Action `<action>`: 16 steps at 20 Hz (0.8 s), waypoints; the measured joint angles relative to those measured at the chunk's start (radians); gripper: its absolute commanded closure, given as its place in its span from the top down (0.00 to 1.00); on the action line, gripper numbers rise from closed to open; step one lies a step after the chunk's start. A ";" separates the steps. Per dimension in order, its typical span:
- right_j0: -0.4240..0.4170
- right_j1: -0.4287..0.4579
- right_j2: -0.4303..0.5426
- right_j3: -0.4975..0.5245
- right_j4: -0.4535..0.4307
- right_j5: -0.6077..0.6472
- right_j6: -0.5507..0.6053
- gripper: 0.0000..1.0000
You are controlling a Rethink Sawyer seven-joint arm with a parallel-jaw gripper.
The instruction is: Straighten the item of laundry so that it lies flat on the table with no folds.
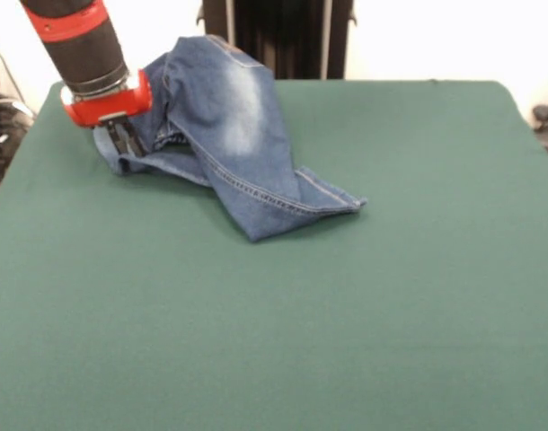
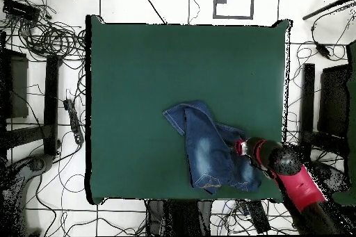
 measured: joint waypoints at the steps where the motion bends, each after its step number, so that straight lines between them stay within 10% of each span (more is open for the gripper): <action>1: -0.004 0.001 0.002 0.000 0.003 0.003 0.000 0.00; 16: 0.000 0.001 0.015 -0.001 0.034 0.024 0.000 0.00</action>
